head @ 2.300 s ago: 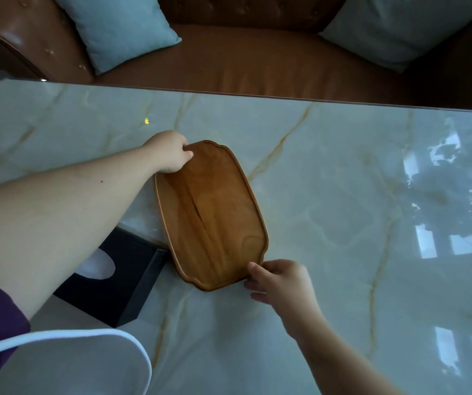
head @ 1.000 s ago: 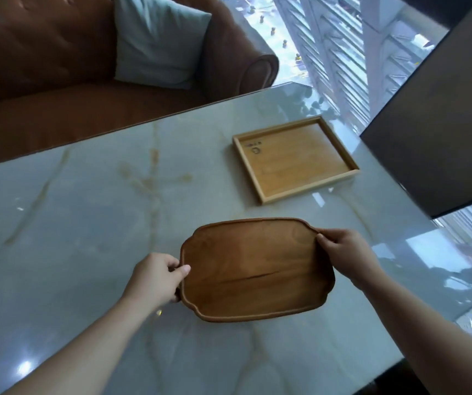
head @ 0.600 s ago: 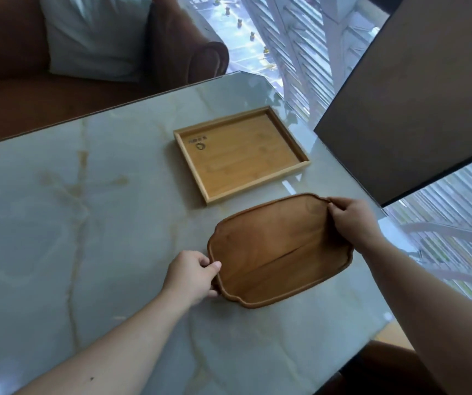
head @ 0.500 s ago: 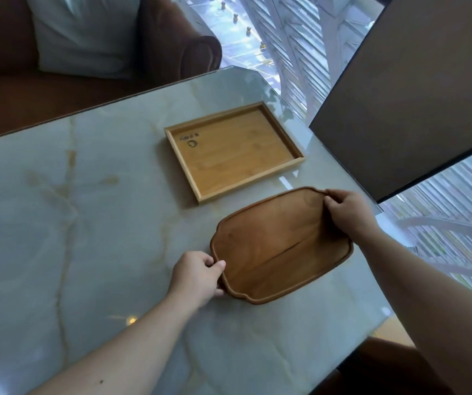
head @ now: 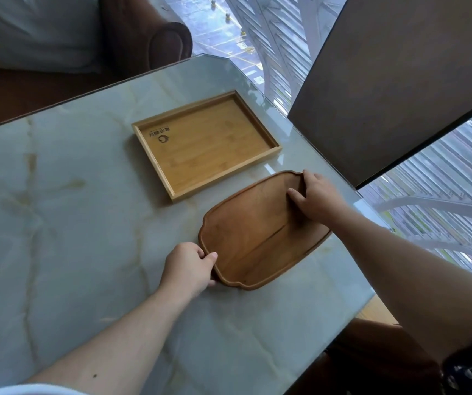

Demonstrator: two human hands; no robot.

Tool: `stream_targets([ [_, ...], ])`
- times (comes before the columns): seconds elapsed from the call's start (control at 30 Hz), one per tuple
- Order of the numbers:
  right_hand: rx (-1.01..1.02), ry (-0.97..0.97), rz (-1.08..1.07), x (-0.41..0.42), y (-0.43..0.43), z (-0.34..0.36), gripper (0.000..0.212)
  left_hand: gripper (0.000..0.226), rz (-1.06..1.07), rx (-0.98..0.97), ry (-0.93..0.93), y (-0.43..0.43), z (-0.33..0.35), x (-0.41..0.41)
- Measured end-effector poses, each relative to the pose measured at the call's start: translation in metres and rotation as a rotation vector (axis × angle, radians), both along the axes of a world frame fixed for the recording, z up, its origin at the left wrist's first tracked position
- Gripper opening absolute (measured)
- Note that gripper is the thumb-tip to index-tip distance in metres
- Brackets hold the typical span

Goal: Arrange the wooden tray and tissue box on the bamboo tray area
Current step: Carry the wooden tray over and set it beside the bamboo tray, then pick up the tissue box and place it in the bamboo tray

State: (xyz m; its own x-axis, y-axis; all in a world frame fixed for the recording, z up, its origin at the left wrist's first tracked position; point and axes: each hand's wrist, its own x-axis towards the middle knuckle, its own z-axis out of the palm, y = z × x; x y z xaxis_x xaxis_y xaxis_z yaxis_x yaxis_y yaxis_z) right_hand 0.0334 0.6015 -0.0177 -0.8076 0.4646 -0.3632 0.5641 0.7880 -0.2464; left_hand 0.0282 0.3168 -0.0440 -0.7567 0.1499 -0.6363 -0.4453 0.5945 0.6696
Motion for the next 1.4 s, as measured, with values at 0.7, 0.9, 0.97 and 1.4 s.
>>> stream_targets([
  [0.7,0.112,0.035,1.005,-0.003,-0.318,0.056,0.094,0.085,-0.818,-0.715,0.811,-0.288,0.086,-0.012],
  [0.9,0.067,0.066,1.131,-0.006,-0.441,0.077,0.095,0.086,-0.725,-0.743,0.79,-0.405,0.113,0.014],
  [0.97,0.061,0.067,1.173,-0.005,-0.485,0.082,0.096,0.086,-0.684,-0.765,0.774,-0.45,0.12,0.024],
  [1.4,-0.009,0.013,1.32,0.023,-0.706,0.079,0.1,0.105,-0.489,-0.875,0.619,-0.709,0.132,0.083],
])
